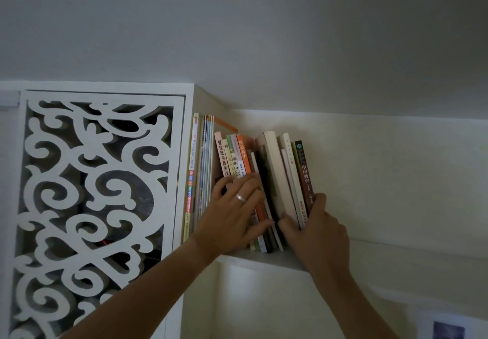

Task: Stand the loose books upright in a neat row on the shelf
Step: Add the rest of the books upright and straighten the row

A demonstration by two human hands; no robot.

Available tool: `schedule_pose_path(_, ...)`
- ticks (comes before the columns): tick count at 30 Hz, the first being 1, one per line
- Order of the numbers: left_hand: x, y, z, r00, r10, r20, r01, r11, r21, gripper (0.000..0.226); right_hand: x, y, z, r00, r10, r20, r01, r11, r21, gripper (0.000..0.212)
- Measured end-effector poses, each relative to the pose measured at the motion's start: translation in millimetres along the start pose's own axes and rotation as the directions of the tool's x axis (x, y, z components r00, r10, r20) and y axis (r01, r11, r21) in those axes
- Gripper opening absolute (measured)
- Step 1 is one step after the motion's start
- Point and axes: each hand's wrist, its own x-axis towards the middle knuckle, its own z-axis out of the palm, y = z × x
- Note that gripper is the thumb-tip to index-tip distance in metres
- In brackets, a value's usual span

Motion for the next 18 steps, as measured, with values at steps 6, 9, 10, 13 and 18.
schedule_pose_path(6, 13, -12, -9, 0.998, -0.060, 0.025, 0.058, 0.995, 0.079, 0.041, -1, -3, 0, 1.000, 0.008, -0.021, -0.008, 1.000, 0.008, 0.059)
schedule_pose_path(9, 15, -2, -7, 0.988, -0.145, 0.048, 0.140, 0.986, 0.087, 0.058, -1, -3, 0, 1.000, -0.003, -0.013, 0.004, 1.000, 0.005, 0.061)
schedule_pose_path(10, 18, 2, -6, 0.985, -0.169, 0.046, 0.162, 0.980, 0.117, 0.063, -1, -3, 0, 1.000, -0.006, -0.011, 0.006, 1.000, 0.008, 0.061)
schedule_pose_path(13, 38, 8, -9, 0.957, -0.290, 0.023, 0.280, 0.938, 0.206, 0.068, -2, -3, 0, 1.000, -0.005, -0.012, 0.005, 1.000, 0.004, 0.061)
schedule_pose_path(18, 75, 22, -24, 0.913, -0.387, 0.132, 0.330, 0.888, 0.321, 0.062, -4, -5, -3, 1.000, 0.002, 0.000, -0.002, 1.000, -0.024, 0.061)
